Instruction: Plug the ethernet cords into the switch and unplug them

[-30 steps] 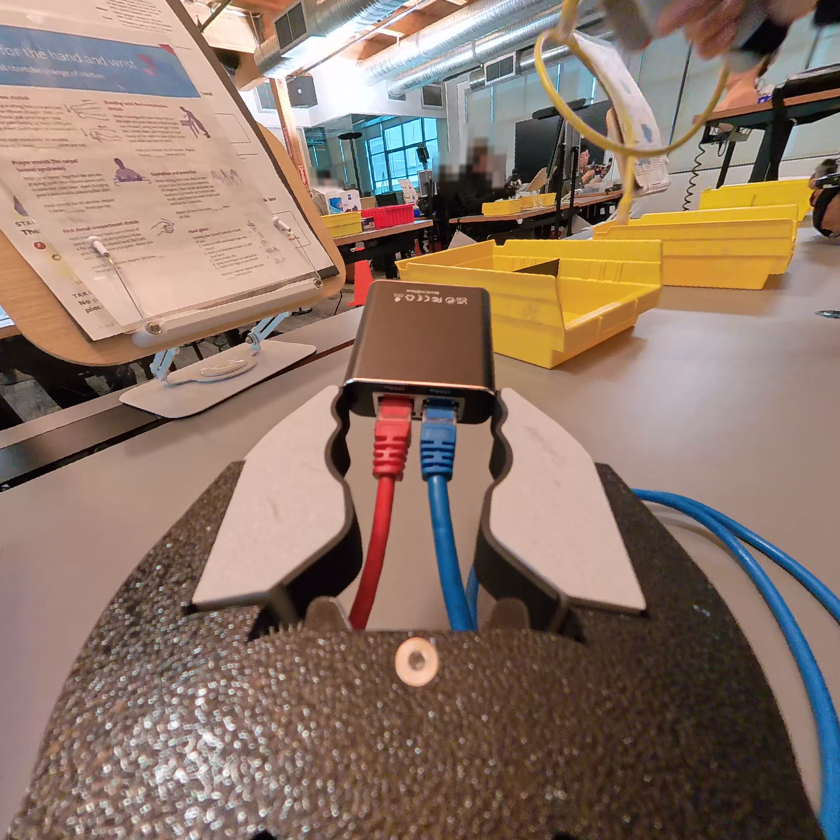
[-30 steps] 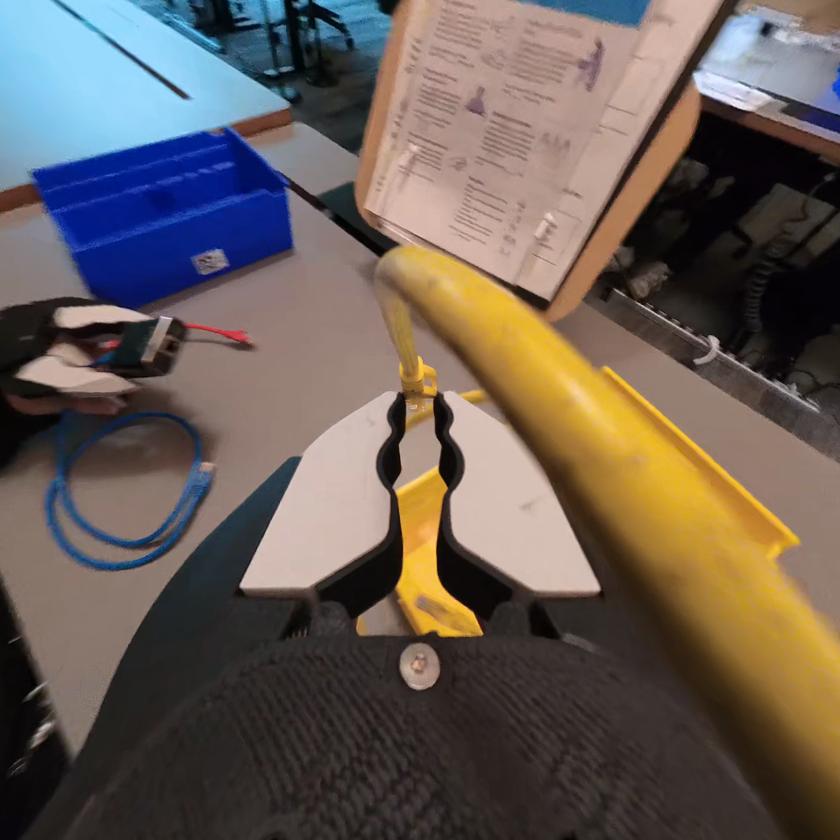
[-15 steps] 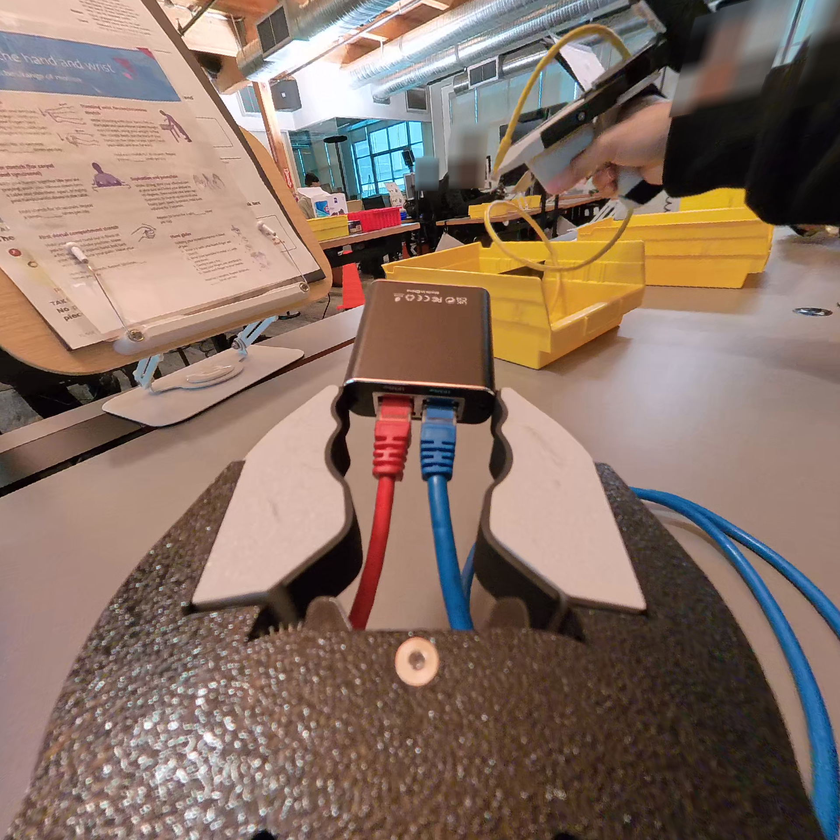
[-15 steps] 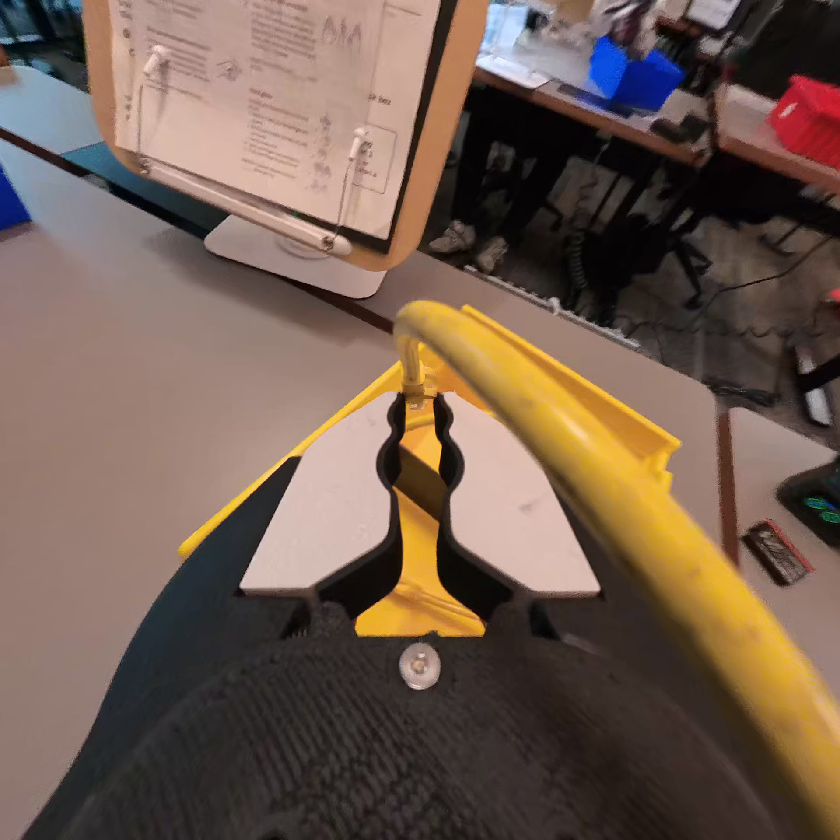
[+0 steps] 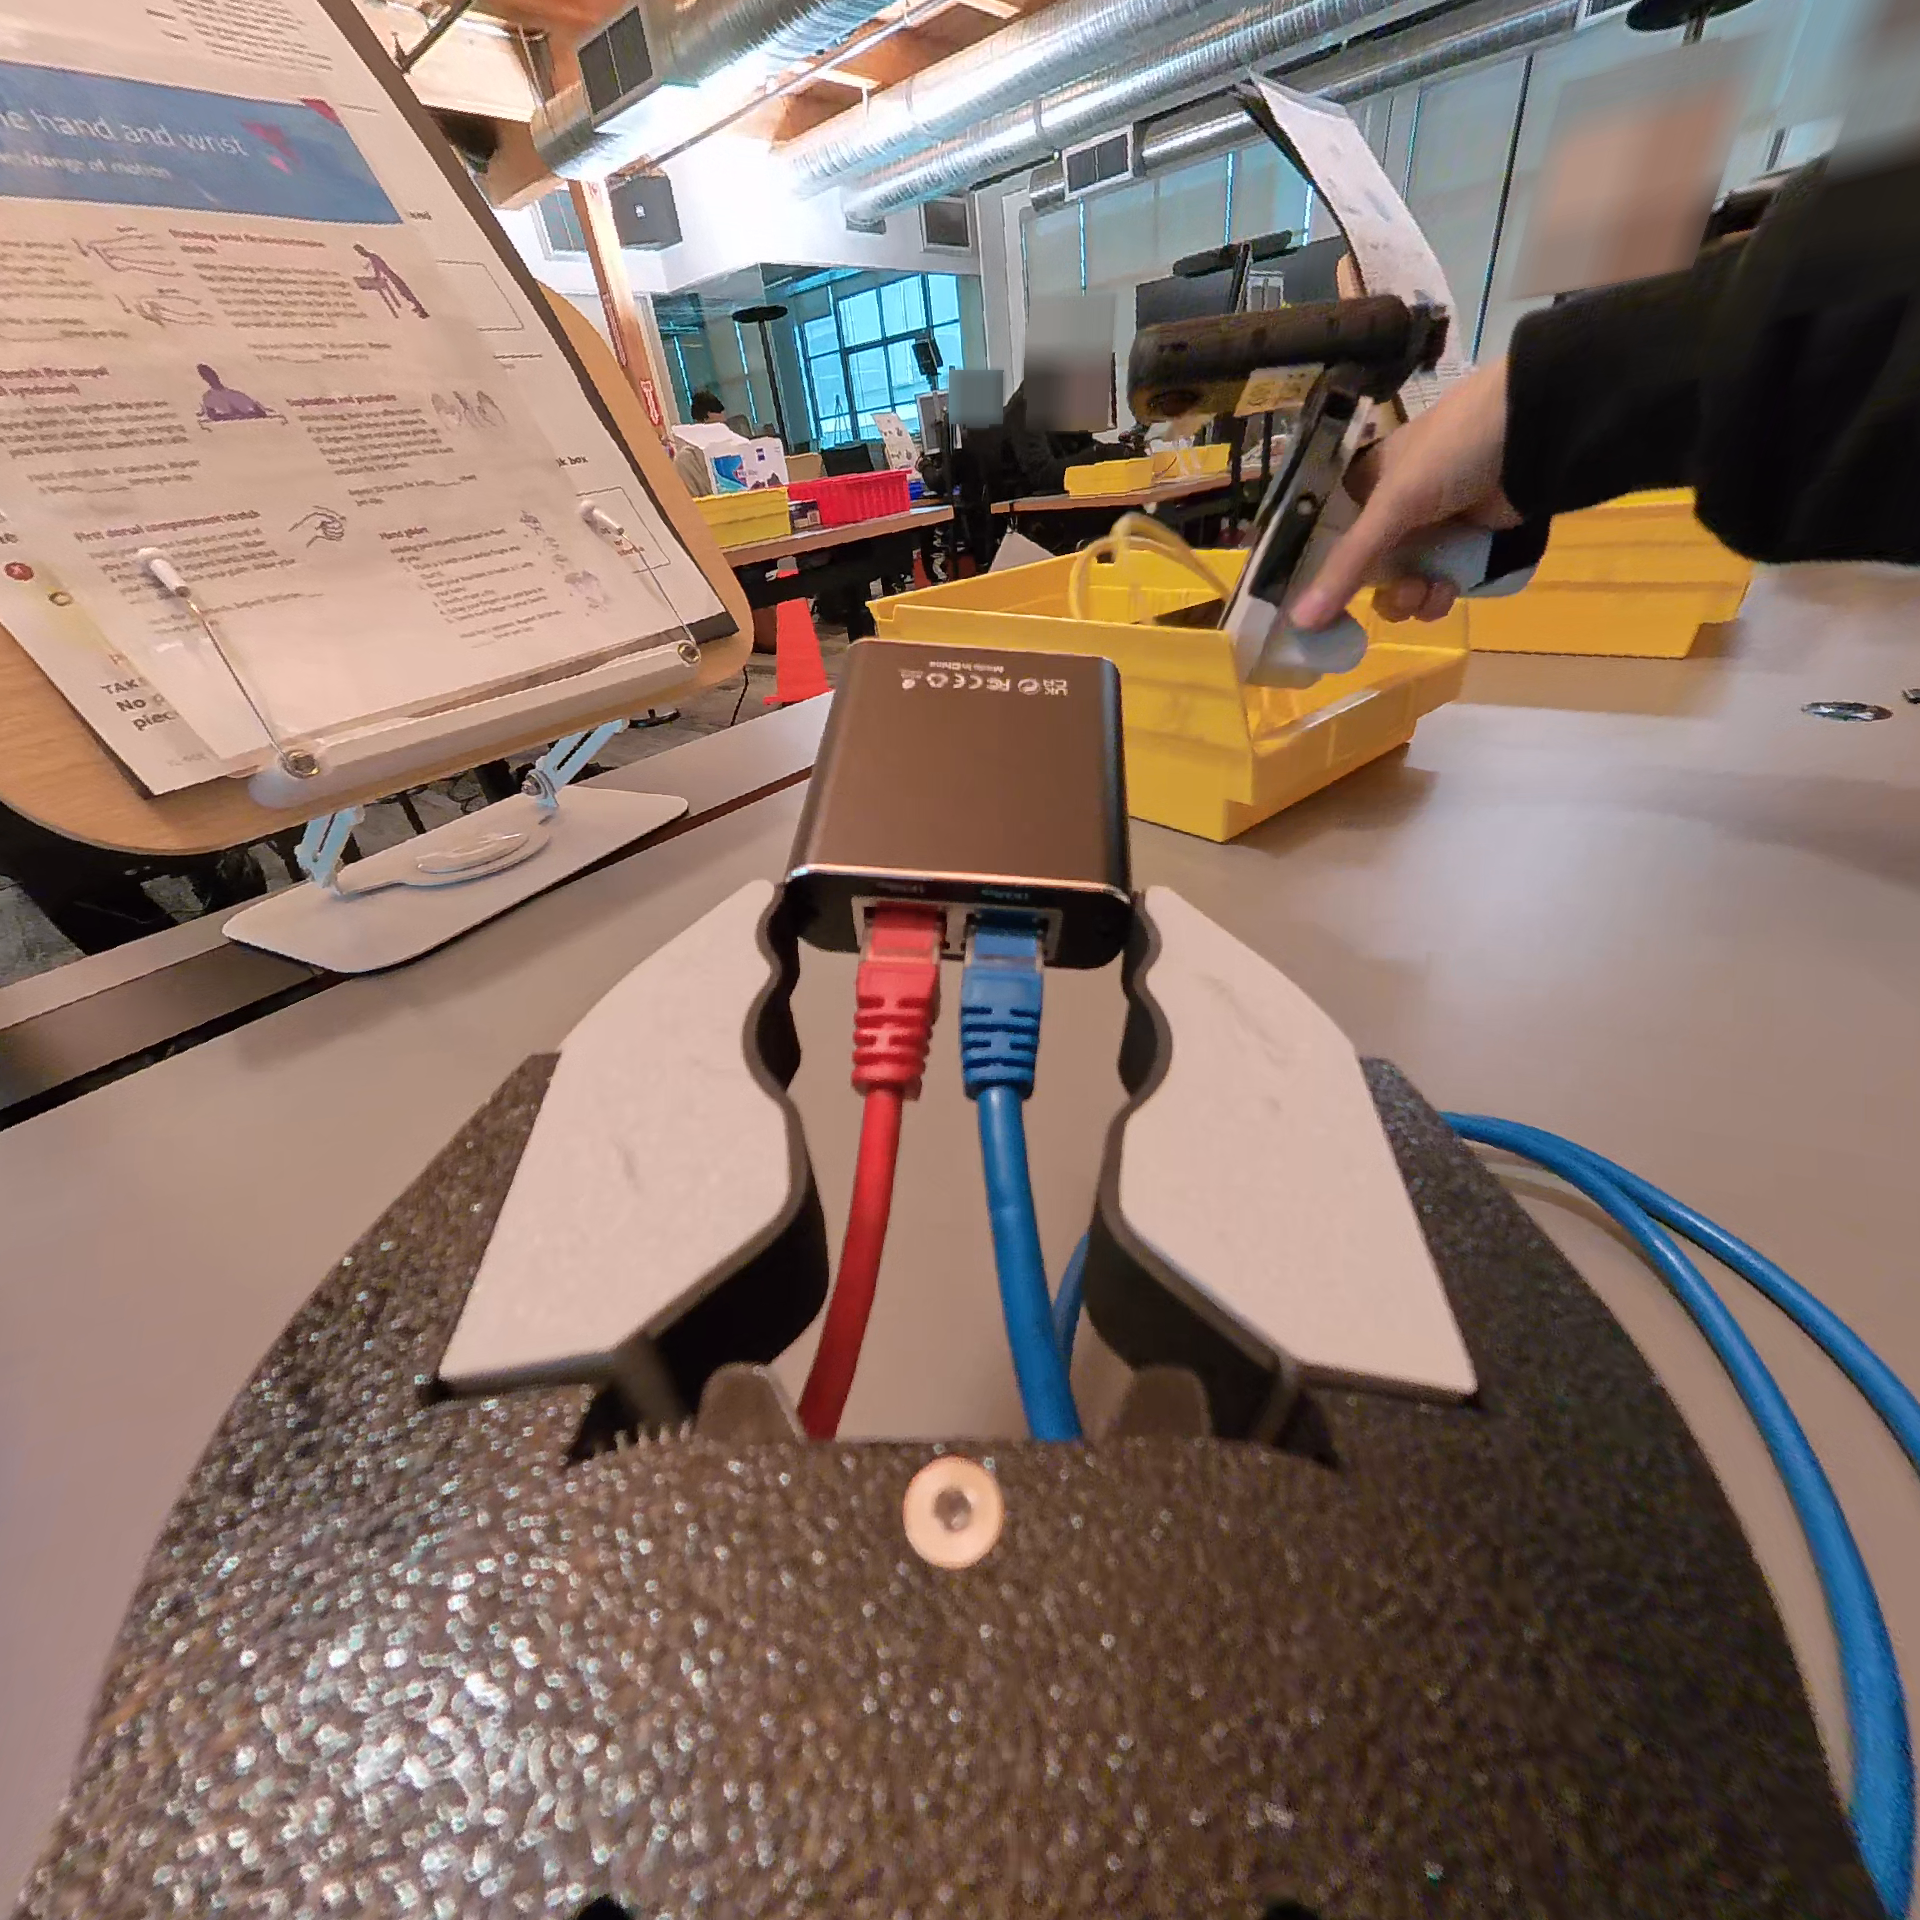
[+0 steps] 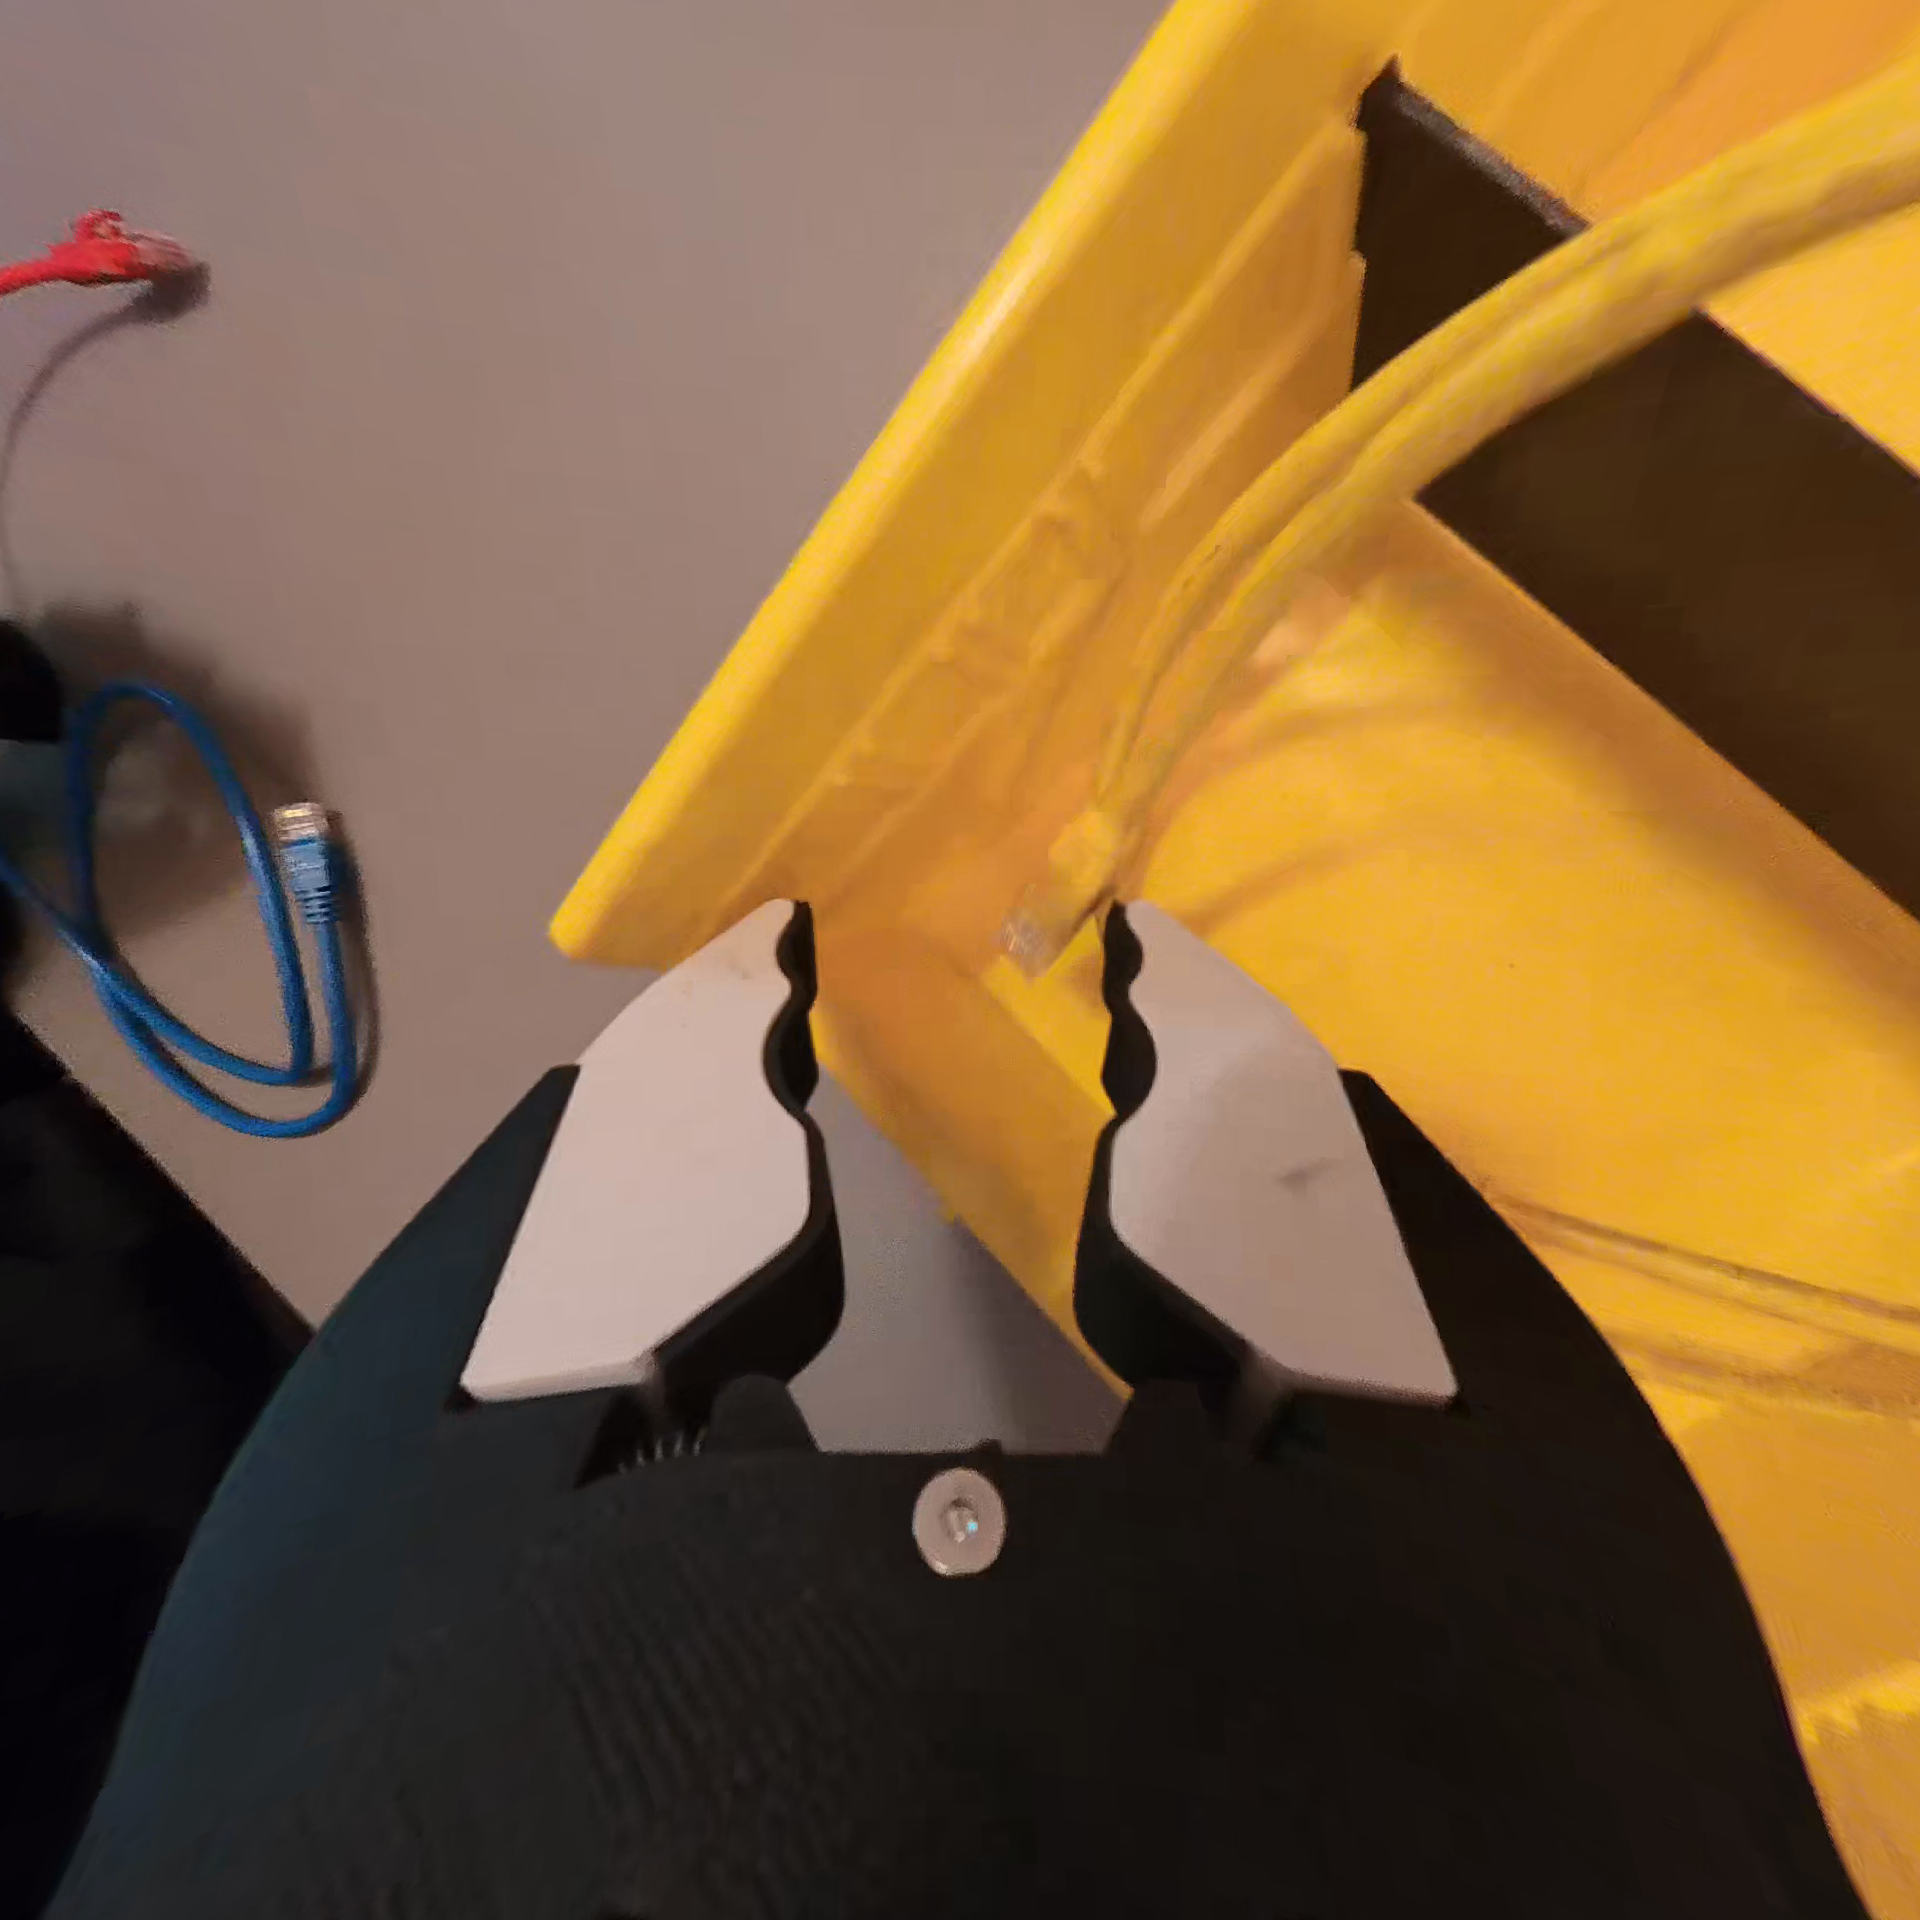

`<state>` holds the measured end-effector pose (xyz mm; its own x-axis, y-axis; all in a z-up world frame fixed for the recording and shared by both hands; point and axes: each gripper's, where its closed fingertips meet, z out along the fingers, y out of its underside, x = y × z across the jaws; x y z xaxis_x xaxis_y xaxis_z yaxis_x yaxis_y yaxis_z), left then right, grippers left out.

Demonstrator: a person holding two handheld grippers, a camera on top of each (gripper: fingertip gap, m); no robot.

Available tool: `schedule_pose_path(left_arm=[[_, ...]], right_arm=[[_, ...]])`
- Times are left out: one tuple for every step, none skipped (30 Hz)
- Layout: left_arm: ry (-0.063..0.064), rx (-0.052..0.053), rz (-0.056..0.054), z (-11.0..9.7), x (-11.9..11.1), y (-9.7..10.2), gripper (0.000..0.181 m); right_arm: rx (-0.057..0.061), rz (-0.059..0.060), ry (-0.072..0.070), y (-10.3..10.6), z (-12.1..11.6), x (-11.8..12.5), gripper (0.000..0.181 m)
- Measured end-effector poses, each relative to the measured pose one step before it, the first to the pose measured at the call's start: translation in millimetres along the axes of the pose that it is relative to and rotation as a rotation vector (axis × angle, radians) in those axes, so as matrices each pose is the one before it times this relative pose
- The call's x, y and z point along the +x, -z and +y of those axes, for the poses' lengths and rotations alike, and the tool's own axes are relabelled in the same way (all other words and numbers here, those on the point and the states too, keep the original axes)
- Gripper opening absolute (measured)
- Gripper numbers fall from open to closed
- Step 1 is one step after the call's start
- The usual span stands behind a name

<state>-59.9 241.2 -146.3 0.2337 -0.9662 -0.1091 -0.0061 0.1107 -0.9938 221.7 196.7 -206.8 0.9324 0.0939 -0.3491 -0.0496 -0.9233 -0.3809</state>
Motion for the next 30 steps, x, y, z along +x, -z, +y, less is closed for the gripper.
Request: schedule_pose_path(left_arm=[[-0.0004, -0.0015, 0.0014, 0.19, 0.23, -0.19, 0.059], [-0.0007, -0.0014, 0.0009, 0.27, 0.21, -0.07, 0.059], [-0.0018, -0.0005, 0.0001, 0.04, 0.11, -0.02, 0.059], [-0.0009, -0.0002, 0.0006, 0.01, 0.09, 0.13, 0.059], [-0.0009, -0.0002, 0.0009, -0.07, 0.04, 0.01, 0.059], [-0.0016, 0.0007, 0.0017, -0.11, 0.25, 0.19, 0.059], [-0.0013, 0.0020, 0.0049, -0.36, 0.58, 0.08, 0.059], [-0.0004, 0.0030, 0.0082, -0.59, 1.06, 0.01, 0.059], [-0.0002, 0.0023, 0.0109, -0.51, 1.47, -0.14, 0.059], [-0.0010, -0.0001, 0.0130, -0.31, 1.86, -0.34, 0.059], [-0.0037, -0.0032, 0.0147, 0.15, 2.31, -0.75, 0.059], [-0.0066, -0.0062, 0.0170, 0.59, 2.83, -0.66, 0.059], [-0.0110, -0.0074, 0.0283, 0.68, 4.36, -0.60, 0.059], [-0.0166, -0.0063, 0.0495, 0.38, 7.11, -0.27, 0.059], [-0.0209, -0.0052, 0.0741, -0.19, 10.21, 0.47, 0.059], [-0.0236, -0.0024, 0.0832, -1.41, 11.61, 1.54, 0.059], [-0.0284, 0.0006, 0.0810, -2.31, 11.61, 2.17, 0.059], [-0.0247, -0.0029, 0.0684, -2.22, 10.10, 2.40, 0.059], [-0.0162, -0.0082, 0.0556, -1.79, 8.38, 2.37, 0.059], [-0.0053, -0.0150, 0.0539, -0.93, 7.74, 2.19, 0.059], [0.0006, -0.0225, 0.0479, 0.51, 6.79, 2.04, 0.059], [-0.0034, -0.0281, 0.0291, 2.01, 4.36, 1.88, 0.059], [-0.0065, -0.0306, 0.0130, 3.14, 2.10, 1.50, 0.059], [-0.0005, -0.0299, 0.0059, 3.63, 0.82, 0.96, 0.059], [0.0063, -0.0234, 0.0064, 2.81, 0.52, 0.31, 0.059], [0.0055, -0.0101, 0.0067, 1.34, 0.47, -0.13, 0.059], [0.0004, -0.0013, -0.0014, 0.17, -0.34, -0.38, 0.059], [-0.0010, 0.0004, -0.0032, -0.03, -0.64, -0.41, 0.059], [-0.0001, 0.0012, 0.0017, -0.36, 0.13, -0.11, 0.059], [-0.0006, 0.0033, 0.0005, -0.71, -0.03, 0.19, 0.059]], right_arm=[[-0.0239, -0.0057, 0.0064, 3.64, 1.96, -3.85, 0.053], [-0.0325, -0.0074, 0.0190, 4.29, 4.26, -4.06, 0.062], [-0.0246, -0.0053, 0.0147, 4.55, 4.53, -4.05, 0.074], [-0.0159, -0.0069, 0.0063, 4.58, 3.83, -4.89, 0.086], [0.0089, -0.0018, 0.0064, 4.72, 1.14, -5.43, 0.087], [0.0375, -0.0076, 0.0152, 5.24, -0.90, -8.22, 0.086], [0.0633, -0.0055, 0.0147, 5.42, -2.91, -9.94, 0.086], [0.0893, -0.0159, 0.0114, 4.64, -5.61, -13.16, 0.088], [0.1134, -0.0358, 0.0084, 2.85, -8.34, -17.44, 0.088], [0.1273, -0.0535, -0.0064, -0.63, -8.88, -20.75, 0.085], [0.1107, -0.0734, -0.0244, -4.71, -4.61, -22.84, 0.081], [0.0630, -0.0926, -0.0316, -8.74, 3.41, -24.01, 0.081], [0.0255, -0.0962, -0.0252, -12.09, 9.12, -22.75, 0.081], [0.0125, -0.0847, -0.0112, -14.30, 10.68, -19.52, 0.081], [-0.0011, -0.0779, 0.0099, -15.42, 11.08, -17.58, 0.081], [-0.0221, -0.0596, 0.0197, -15.08, 12.10, -14.23, 0.081], [-0.0505, -0.0394, 0.0317, -14.26, 12.59, -10.61, 0.081], [-0.0740, -0.0176, 0.0605, -12.98, 11.93, -7.00, 0.081], [-0.0872, 0.0192, 0.0972, -10.66, 10.36, -1.77, 0.080], [-0.0751, 0.0418, 0.1255, -7.91, 6.59, 0.07, 0.084], [-0.0370, 0.0308, 0.1313, -5.41, 0.15, -3.38, 0.090], [-0.0063, 0.0261, 0.1212, -3.21, -4.68, -4.47, 0.090], [-0.0007, 0.0391, 0.1027, -2.96, -6.11, -1.47, 0.088], [-0.0175, 0.0285, 0.0780, -3.15, -3.67, -1.31, 0.089], [-0.0406, 0.0108, 0.0452, -3.35, 0.55, -1.82, 0.087], [-0.0549, 0.0049, 0.0172, -3.74, 3.31, -0.76, 0.085], [-0.0490, 0.0027, 0.0106, -3.91, 3.61, -0.61, 0.088], [-0.0397, 0.0016, 0.0097, -3.89, 3.56, -0.52, 0.089], [-0.0488, -0.0036, 0.0150, -3.88, 5.35, -0.93, 0.086], [-0.0462, 0.0145, 0.0192, -3.70, 4.34, 1.72, 0.084]])
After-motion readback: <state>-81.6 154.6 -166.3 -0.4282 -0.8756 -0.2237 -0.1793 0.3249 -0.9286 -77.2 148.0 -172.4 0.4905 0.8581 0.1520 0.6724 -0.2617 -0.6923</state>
